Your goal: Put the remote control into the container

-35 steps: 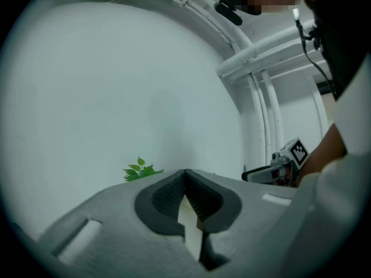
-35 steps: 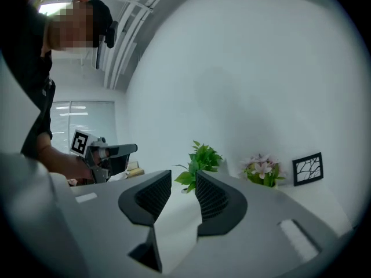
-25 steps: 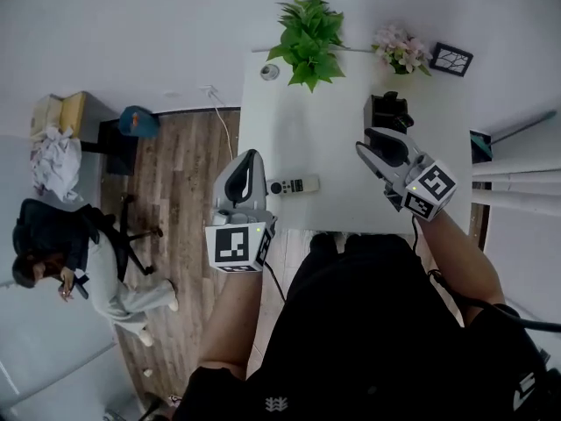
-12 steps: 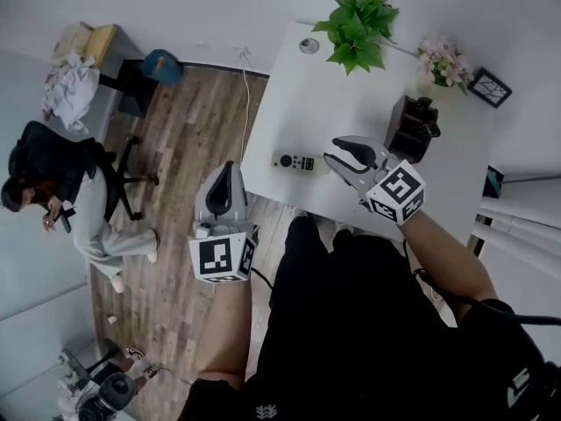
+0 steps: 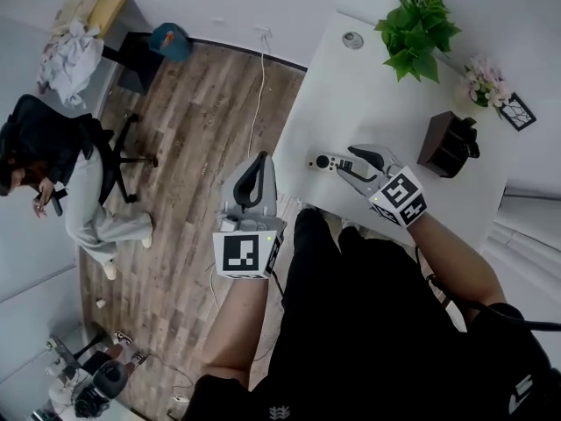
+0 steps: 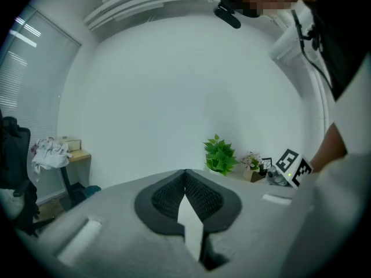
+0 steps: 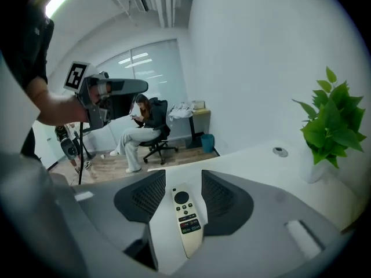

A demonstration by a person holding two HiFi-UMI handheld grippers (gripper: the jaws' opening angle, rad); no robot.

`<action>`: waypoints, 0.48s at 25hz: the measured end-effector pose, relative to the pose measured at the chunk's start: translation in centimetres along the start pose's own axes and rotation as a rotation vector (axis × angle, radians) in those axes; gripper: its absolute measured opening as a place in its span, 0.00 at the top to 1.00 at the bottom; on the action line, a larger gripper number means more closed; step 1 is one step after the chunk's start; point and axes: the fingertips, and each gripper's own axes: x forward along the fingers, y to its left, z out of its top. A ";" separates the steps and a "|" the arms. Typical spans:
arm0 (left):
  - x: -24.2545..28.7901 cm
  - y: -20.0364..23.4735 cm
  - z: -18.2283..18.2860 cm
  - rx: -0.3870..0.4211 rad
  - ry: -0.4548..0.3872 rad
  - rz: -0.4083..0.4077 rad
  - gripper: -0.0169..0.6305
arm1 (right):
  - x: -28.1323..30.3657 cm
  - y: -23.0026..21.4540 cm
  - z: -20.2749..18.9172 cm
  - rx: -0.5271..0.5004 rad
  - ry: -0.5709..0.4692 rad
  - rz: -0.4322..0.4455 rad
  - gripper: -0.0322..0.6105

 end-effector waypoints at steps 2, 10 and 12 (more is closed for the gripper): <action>0.4 0.9 -0.6 -0.023 0.001 -0.012 0.97 | 1.8 0.6 -0.6 -0.040 0.052 0.018 0.62; 1.0 3.5 -3.7 -0.074 0.041 -0.027 0.97 | 7.3 2.1 -2.5 -0.106 0.195 0.076 0.52; 1.2 4.0 -4.0 -0.084 0.039 -0.025 0.97 | 8.1 2.0 -3.1 -0.106 0.219 0.088 0.49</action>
